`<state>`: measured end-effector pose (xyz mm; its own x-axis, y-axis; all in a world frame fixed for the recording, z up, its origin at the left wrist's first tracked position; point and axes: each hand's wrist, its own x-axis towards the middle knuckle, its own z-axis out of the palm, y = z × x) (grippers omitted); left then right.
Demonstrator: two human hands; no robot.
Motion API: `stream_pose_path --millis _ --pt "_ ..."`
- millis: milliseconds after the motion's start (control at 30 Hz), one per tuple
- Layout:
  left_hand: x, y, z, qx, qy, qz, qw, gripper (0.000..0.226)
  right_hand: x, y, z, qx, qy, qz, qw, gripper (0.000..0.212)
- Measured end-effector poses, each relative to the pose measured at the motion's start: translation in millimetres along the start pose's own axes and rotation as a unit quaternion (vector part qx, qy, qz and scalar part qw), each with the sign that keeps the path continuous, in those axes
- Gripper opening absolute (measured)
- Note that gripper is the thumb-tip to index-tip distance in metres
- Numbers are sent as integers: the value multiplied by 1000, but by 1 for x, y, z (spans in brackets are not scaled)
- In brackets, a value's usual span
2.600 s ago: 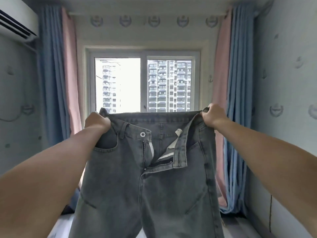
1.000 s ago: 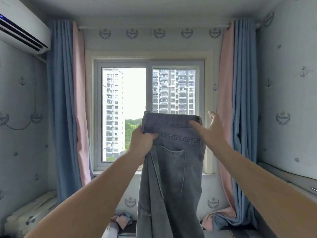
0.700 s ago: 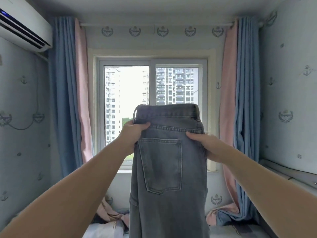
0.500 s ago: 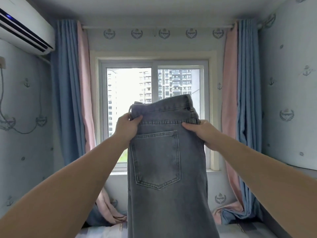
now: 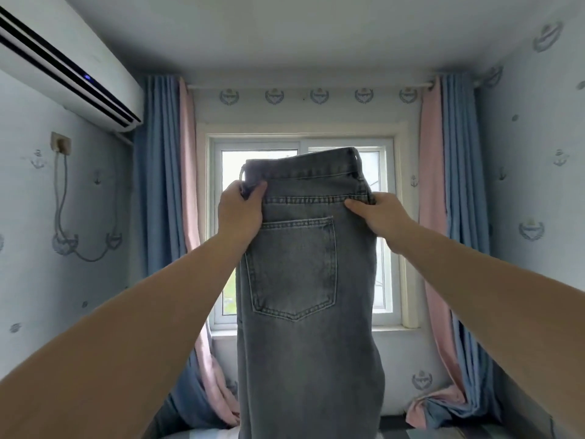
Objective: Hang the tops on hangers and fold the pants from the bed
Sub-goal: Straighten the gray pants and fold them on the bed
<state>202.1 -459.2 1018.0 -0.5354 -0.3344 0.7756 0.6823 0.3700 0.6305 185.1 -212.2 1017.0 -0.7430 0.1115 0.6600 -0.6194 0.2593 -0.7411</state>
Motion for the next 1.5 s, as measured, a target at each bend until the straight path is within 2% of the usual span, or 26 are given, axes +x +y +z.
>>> stream_pose_path --millis 300,500,667,800,900,1000,1167,1300,1367,1500 --pt "-82 93 -92 27 1 1 1000 41 -121 -88 -32 -3 -8 -27 1000 11" --pt "-130 140 -140 23 -11 -8 1000 40 -188 -133 -44 4 -12 -17 1000 13" --pt "-149 160 -164 30 -19 -26 999 45 -216 -157 -49 2 -14 -12 1000 15" --pt "-163 152 -173 22 -13 -49 998 45 -228 -153 -44 -5 -13 1 1000 31" --pt "-175 125 -179 20 -27 -72 997 46 -237 -132 -30 -7 -17 26 999 39" --pt "-191 85 -183 26 -43 -101 994 46 -247 -100 -13 -27 -38 58 997 30" --pt "-221 -5 -189 33 -61 -170 983 29 -269 -27 31 -20 -86 120 989 13" --pt "-245 -102 -191 56 -86 -210 972 19 -282 55 82 -36 -122 177 976 11" --pt "-256 -159 -189 80 -94 -235 964 21 -287 104 110 -46 -140 205 968 7" --pt "-282 -299 -180 91 -132 -341 926 24 -297 227 180 -82 -175 274 942 6"
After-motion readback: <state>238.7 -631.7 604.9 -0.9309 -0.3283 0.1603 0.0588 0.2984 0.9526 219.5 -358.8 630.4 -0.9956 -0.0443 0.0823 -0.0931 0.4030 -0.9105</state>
